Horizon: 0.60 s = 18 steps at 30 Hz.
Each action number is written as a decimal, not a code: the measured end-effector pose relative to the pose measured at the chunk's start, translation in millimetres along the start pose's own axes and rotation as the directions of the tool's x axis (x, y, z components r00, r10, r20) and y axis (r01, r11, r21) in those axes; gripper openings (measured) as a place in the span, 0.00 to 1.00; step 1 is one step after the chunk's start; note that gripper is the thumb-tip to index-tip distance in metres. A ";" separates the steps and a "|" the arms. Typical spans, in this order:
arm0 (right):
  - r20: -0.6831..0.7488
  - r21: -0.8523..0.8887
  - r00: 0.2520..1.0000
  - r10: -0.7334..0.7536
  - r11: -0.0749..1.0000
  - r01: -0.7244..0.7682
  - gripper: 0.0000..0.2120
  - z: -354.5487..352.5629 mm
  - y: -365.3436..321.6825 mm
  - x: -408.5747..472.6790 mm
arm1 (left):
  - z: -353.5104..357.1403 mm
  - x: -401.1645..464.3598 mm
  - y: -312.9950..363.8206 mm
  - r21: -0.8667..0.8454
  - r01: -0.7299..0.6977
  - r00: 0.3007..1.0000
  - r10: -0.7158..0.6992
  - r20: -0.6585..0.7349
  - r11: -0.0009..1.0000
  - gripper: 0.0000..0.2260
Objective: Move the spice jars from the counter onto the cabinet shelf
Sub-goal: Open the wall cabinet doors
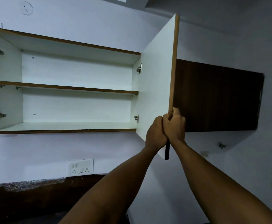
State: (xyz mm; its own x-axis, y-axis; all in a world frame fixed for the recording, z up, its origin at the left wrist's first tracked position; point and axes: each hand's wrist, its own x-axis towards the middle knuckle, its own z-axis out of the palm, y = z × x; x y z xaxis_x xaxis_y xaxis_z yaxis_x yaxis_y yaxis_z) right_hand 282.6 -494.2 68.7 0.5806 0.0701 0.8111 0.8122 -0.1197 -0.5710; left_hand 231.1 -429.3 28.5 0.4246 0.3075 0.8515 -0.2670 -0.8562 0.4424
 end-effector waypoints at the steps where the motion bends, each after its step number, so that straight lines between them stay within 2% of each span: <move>1: -0.013 0.005 1.000 0.027 1.000 -0.026 0.11 -1.7 5.6 0.0 | 4.6 -0.3 0.2 0.005 -0.014 1.000 0.014 0.006 1.000 0.14; 3: -0.072 -0.050 0.997 0.039 0.998 -0.043 0.21 0.3 8.3 -2.5 | 6.2 -1.6 -2.9 0.001 -0.044 0.999 0.044 0.002 0.999 0.13; 5: -0.149 -0.164 0.979 -0.140 0.980 0.115 0.32 4.9 0.9 -7.4 | -0.3 -4.5 -8.7 -0.008 -0.049 0.998 0.049 -0.036 0.999 0.18; 7: -0.078 -0.176 0.930 -0.359 0.923 0.341 0.36 18.3 -12.7 -12.4 | -12.5 -6.6 -22.8 -0.018 -0.025 0.996 0.023 -0.081 1.000 0.22; 9: 0.045 -0.080 0.904 -0.425 0.901 0.427 0.34 38.5 -24.3 -22.0 | -27.3 -6.1 -42.1 -0.008 -0.003 0.994 0.002 -0.110 1.000 0.19; 11: 0.114 0.020 0.920 -0.375 0.927 0.375 0.29 62.0 -31.3 -35.9 | -45.0 -4.1 -62.9 0.059 0.001 0.991 0.007 -0.130 0.998 0.14; 15: 0.188 0.074 0.964 -0.191 0.981 0.180 0.24 122.0 -32.8 -74.0 | -90.2 -14.3 -115.1 0.276 0.016 0.994 0.016 -0.112 0.961 0.15; 18: 0.280 0.082 0.941 -0.190 0.981 0.174 0.23 182.4 -34.3 -109.1 | -129.5 -39.7 -170.7 0.310 0.042 0.993 -0.005 -0.119 0.950 0.13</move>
State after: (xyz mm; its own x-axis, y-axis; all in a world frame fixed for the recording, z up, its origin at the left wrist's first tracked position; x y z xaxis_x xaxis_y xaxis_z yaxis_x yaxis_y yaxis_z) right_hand 201.7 -317.1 -23.3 0.4080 0.3661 0.8363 0.9025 -0.0237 -0.4300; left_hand 147.7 -241.6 -44.3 0.3197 0.3591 0.8768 0.0321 -0.9290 0.3688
